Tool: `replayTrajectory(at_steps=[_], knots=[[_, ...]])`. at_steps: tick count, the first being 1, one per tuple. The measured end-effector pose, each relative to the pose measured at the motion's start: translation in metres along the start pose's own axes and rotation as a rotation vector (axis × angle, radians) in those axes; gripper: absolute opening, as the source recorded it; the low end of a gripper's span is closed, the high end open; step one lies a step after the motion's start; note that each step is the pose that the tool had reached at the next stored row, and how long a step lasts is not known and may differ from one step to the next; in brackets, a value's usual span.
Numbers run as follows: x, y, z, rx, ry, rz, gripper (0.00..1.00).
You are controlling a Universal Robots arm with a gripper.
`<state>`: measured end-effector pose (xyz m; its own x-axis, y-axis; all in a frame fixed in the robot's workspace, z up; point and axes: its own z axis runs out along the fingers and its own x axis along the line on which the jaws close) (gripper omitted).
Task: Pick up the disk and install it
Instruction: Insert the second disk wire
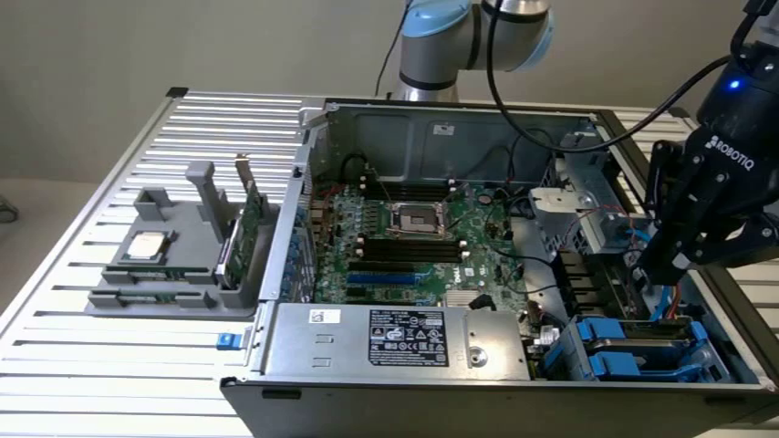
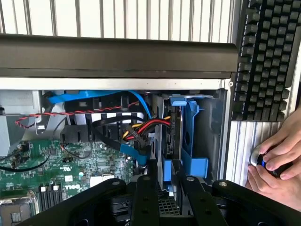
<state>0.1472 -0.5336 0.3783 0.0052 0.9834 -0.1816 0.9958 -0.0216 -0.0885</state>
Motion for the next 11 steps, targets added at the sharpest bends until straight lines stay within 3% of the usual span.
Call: replayTrajectory(at_steps=[5, 11], knots=[[-0.001, -0.0111, 0.0013, 0.0, -0.0026, -0.001, 0.27], [-0.0011, -0.0082, 0.0001, 0.0014, -0.0053, -0.001, 0.27]])
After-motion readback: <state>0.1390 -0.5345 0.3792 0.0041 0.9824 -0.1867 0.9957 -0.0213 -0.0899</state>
